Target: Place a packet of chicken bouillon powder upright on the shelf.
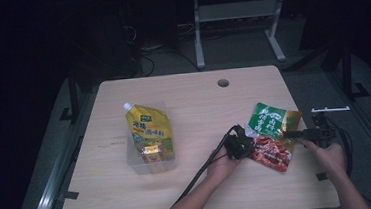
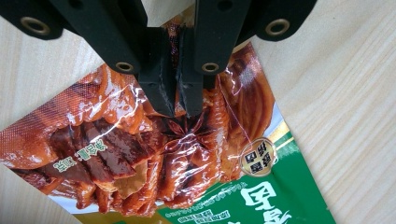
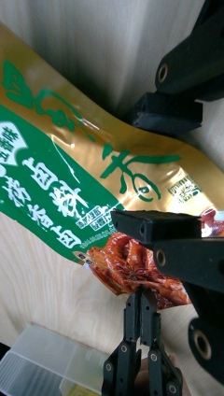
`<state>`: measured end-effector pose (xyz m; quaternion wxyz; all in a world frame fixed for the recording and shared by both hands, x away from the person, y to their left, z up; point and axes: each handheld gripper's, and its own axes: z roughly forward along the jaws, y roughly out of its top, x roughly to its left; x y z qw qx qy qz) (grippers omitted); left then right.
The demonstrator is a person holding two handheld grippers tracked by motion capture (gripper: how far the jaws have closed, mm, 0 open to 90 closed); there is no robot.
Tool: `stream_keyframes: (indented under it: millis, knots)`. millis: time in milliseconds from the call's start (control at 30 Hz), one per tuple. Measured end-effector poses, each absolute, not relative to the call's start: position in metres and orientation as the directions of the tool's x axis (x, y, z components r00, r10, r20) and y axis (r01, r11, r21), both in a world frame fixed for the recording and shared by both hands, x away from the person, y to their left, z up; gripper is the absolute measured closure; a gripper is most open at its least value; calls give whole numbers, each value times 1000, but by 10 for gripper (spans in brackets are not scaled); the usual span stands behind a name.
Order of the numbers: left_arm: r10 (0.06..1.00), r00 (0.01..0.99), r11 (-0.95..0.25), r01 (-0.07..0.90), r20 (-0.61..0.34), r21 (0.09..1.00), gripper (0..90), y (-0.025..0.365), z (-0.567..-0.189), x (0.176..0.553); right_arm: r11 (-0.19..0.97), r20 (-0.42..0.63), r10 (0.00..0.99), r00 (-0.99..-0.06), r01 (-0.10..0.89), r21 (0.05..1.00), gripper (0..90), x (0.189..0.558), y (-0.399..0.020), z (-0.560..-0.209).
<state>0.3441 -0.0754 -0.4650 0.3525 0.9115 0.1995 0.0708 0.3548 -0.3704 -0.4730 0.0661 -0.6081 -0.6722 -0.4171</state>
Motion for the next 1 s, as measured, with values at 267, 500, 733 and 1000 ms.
stream_keyframes:
  millis: [267,500,733,1000]
  knots:
    - [414,910,-666,315,-17,676,841,-77,-466,344,-100,640,725,-255,880,464,720,358,-365,-481]
    - [407,913,-669,310,-16,676,812,-78,-465,343,-91,618,741,-261,874,478,888,358,-362,-479]
    - [411,911,-656,323,-37,682,758,-73,-461,341,-67,596,747,-294,859,507,894,355,-358,-467]
    - [397,917,-625,295,-32,723,719,-60,-444,335,-43,573,741,-349,827,560,895,349,-352,-445]
